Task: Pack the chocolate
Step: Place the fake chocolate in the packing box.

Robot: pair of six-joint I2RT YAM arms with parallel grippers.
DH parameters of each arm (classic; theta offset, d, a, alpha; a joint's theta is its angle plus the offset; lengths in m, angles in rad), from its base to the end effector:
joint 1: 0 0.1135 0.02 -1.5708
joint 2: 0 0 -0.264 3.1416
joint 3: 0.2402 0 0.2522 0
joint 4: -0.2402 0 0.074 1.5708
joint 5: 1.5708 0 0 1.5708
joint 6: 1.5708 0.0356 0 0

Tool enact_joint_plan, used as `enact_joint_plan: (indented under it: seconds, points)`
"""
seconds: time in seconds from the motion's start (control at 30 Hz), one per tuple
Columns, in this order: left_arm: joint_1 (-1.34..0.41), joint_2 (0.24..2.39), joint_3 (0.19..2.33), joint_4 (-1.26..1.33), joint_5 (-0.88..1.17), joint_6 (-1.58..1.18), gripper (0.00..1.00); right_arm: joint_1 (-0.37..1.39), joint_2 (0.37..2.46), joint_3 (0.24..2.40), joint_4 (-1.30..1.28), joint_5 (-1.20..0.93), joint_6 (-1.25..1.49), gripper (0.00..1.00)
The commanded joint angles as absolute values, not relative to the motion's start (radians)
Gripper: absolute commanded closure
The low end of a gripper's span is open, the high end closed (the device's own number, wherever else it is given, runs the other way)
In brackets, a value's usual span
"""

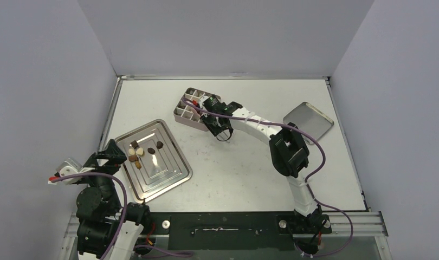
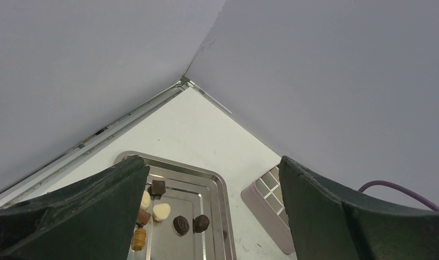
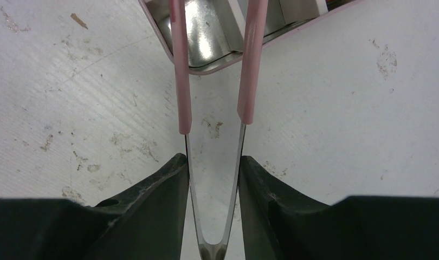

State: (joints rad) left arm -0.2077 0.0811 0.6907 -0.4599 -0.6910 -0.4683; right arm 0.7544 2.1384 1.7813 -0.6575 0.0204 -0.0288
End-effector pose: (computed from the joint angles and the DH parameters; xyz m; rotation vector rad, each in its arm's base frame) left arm 0.0278 0.0173 0.3395 -0.7316 1.2587 -0.0615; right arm 0.3432 0.3215 0.2136 -0.9870 2.4101 0.2390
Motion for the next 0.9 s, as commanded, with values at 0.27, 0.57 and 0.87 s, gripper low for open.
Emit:
enact_joint_plan:
  seconds: [0.27, 0.57, 0.87]
  points:
    - [-0.209, 0.075, 0.692, -0.417, -0.681, -0.467, 0.11, 0.755, 2.113, 1.854, -0.65, 0.064, -0.026, 0.64]
    - [-0.208, 0.081, 0.689, -0.417, -0.676, -0.47, 0.11, 0.755, 2.087, 1.873, -0.67, 0.076, -0.034, 0.63]
    - [-0.208, 0.08, 0.69, -0.419, -0.675, -0.472, 0.11, 0.813, 2.036, 1.853, -0.641, 0.008, -0.023, 0.64]
